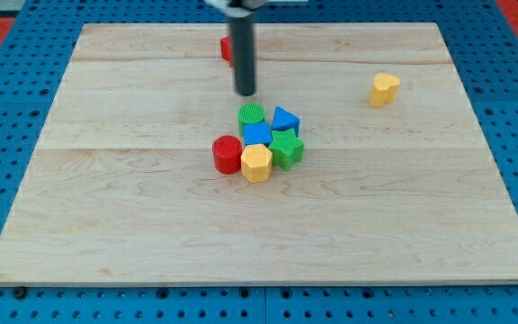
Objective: Place the red star to the left of the green circle
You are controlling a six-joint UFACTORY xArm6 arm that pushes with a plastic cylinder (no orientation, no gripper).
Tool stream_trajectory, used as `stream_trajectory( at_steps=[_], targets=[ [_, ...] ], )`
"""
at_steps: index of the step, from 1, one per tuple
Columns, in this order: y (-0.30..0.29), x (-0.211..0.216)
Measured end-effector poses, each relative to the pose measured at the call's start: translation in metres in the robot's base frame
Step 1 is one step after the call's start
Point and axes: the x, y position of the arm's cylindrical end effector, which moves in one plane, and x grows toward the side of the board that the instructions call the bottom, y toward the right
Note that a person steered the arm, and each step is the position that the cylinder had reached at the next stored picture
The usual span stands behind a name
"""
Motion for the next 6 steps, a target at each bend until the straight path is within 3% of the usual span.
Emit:
stream_trajectory(
  at_steps=[1,2,4,6],
  targets=[
    [0.024,-0.058],
    [-0.018,-0.109],
    [-0.119,-0.072],
    [-0.080,-0.103]
  ],
)
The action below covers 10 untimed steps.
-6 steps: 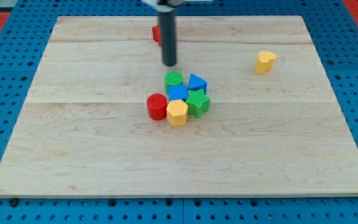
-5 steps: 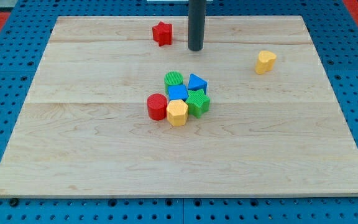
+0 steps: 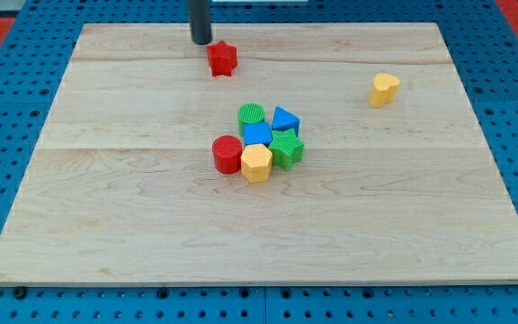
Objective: Place the red star to the left of the green circle
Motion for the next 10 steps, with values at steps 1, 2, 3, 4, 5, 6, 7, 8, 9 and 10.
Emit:
stream_trajectory(
  at_steps=[1,2,3,4,5,6,7,8,9,10],
  targets=[
    [0.022,0.038],
    [-0.005,0.053],
    [-0.014,0.091],
    [-0.013,0.120],
    [-0.013,0.120],
    [-0.013,0.127],
    [-0.013,0.161],
    [-0.006,0.170],
    [0.011,0.178],
    [0.012,0.186]
  ],
)
